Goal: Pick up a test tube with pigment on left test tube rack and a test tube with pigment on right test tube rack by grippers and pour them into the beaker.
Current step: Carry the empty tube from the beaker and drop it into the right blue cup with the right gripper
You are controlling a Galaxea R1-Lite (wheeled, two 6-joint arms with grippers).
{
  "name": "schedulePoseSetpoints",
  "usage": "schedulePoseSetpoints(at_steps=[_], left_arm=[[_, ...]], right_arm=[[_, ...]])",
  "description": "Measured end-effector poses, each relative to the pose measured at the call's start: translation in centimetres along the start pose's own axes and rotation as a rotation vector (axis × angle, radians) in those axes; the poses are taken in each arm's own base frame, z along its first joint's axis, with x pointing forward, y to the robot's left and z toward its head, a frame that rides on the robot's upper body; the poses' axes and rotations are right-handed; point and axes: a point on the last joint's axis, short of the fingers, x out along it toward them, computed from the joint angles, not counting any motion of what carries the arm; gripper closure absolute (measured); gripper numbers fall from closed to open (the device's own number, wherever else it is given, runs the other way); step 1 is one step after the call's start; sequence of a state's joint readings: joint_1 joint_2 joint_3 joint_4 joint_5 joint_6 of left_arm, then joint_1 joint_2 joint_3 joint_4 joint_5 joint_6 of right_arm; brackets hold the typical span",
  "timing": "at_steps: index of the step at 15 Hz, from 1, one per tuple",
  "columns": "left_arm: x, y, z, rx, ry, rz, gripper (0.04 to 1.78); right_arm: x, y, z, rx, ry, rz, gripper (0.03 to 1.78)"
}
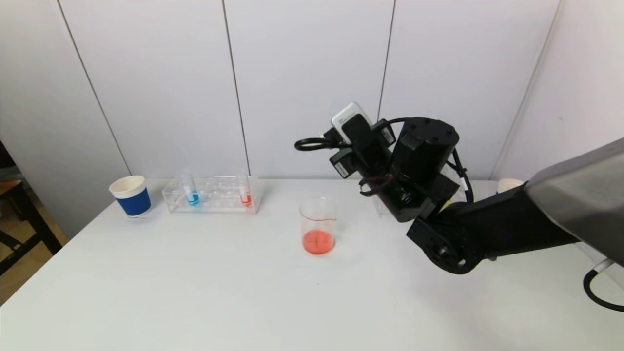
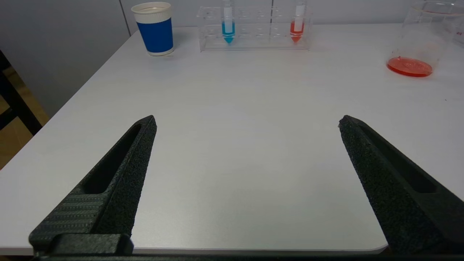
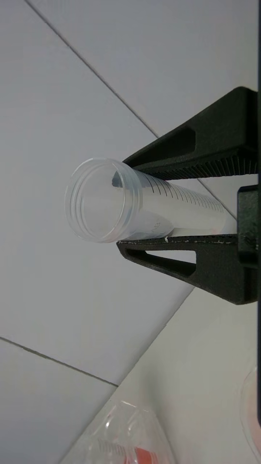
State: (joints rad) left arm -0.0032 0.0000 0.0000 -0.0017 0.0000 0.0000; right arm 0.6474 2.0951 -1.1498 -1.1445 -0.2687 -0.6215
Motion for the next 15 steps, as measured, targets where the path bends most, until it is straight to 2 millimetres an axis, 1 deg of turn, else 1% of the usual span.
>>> schedulePoseSetpoints(at_steps=[4, 7, 9, 11, 13, 15], left_arm=[[0.0, 0.0, 0.0, 0.0, 0.0, 0.0, 0.06], [0.0, 0.0, 0.0, 0.0, 0.0, 0.0, 0.06], [0.0, 0.0, 0.0, 0.0, 0.001, 0.0, 0.06], [0.0, 0.0, 0.0, 0.0, 0.0, 0.0, 0.06], [0.0, 0.0, 0.0, 0.0, 0.001, 0.0, 0.06], [0.0, 0.0, 0.0, 0.0, 0.0, 0.0, 0.06]], right_arm=[[0.4, -2.6, 0.6, 0.133, 0.07, -0.083, 1.32], [0.5, -5.2, 0.8, 0.205, 0.101, -0.129, 1.32], [0.5, -6.8, 1.1, 0.258, 0.157, -0.179, 1.32], [0.1, -8.6, 1.8, 0.327, 0.213, -0.223, 1.32], [-0.8, -10.6, 2.2, 0.363, 0.278, -0.234, 1.32], [-1.3, -12.9, 2.5, 0.411, 0.31, -0.277, 1.32]])
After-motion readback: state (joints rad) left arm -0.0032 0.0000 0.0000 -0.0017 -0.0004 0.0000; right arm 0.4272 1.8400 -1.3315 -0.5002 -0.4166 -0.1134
